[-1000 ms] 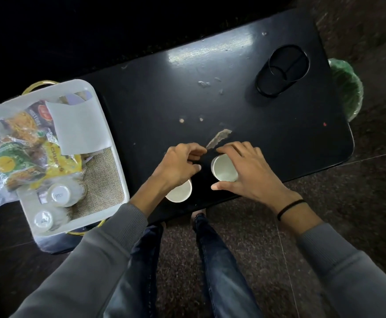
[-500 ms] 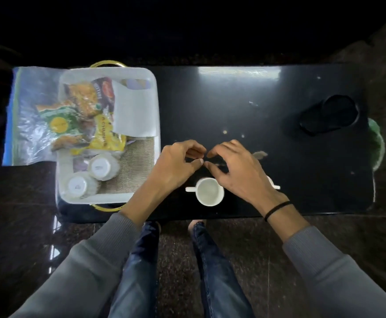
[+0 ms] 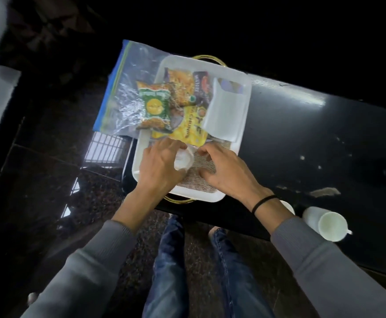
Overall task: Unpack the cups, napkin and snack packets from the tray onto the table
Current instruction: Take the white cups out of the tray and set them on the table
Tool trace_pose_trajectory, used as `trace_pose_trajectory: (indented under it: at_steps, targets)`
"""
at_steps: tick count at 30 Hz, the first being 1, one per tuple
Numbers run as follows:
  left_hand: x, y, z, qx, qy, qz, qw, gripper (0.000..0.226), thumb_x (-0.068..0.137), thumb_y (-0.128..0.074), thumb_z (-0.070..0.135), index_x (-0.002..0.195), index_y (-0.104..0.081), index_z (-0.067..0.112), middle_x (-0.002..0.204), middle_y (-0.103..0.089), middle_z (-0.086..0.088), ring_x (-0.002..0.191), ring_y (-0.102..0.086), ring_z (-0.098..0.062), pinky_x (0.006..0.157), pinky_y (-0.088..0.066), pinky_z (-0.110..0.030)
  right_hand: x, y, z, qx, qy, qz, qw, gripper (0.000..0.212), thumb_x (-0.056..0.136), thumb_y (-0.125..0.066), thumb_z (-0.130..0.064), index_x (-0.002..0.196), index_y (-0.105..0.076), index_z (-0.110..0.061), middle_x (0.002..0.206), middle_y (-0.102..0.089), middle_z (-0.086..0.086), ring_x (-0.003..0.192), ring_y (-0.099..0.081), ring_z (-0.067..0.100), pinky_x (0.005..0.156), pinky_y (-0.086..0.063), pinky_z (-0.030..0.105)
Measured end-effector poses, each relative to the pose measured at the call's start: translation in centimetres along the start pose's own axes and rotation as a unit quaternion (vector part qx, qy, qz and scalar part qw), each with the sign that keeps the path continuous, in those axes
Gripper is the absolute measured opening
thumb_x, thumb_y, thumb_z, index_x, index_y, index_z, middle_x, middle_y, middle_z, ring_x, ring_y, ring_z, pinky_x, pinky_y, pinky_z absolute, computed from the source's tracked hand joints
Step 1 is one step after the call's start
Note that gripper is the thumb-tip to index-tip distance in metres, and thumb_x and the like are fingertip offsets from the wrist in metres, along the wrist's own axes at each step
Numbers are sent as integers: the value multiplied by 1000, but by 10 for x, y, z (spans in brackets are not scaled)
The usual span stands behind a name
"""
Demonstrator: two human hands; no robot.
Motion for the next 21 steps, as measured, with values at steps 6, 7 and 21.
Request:
trace_pose_trajectory:
  at_steps: [6, 7, 21]
  targets:
    - [12, -18, -13, 170, -37, -31, 984, 77, 85, -72, 43, 149, -33, 27, 145, -48, 0, 136, -45, -23, 112, -30, -42, 27, -24, -12, 19, -46, -30, 998, 56, 86, -78, -31, 131, -47, -21, 133, -62, 3, 116, -63, 25, 90, -55, 49]
    - [13, -21, -12, 190, -43, -31, 980, 77, 86, -71, 43, 149, -31, 27, 145, -48, 0, 136, -46, -23, 114, -29, -44, 29, -26, -11, 30, -54, -28, 998, 57, 85, -79, -31, 131, -47, -22, 132, -63, 2, 116, -63, 25, 90, -55, 49]
    - [17, 4, 7, 76, -57, 10, 995, 70, 77, -71, 58, 132, -57, 16, 118, -70, -8, 111, -58, -30, 98, -40, -41, 1, -5, 10, 199, -127, 56, 970, 36, 96, -67, -29, 131, -61, -25, 123, -68, -13, 106, -63, 0, 84, -45, 13]
Point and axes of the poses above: each hand's wrist, its own x-axis towards the middle knuckle, its own y-axis out of the back of the hand, z = x × y, the point moved 2 cm from there along x, towards the middle knuckle
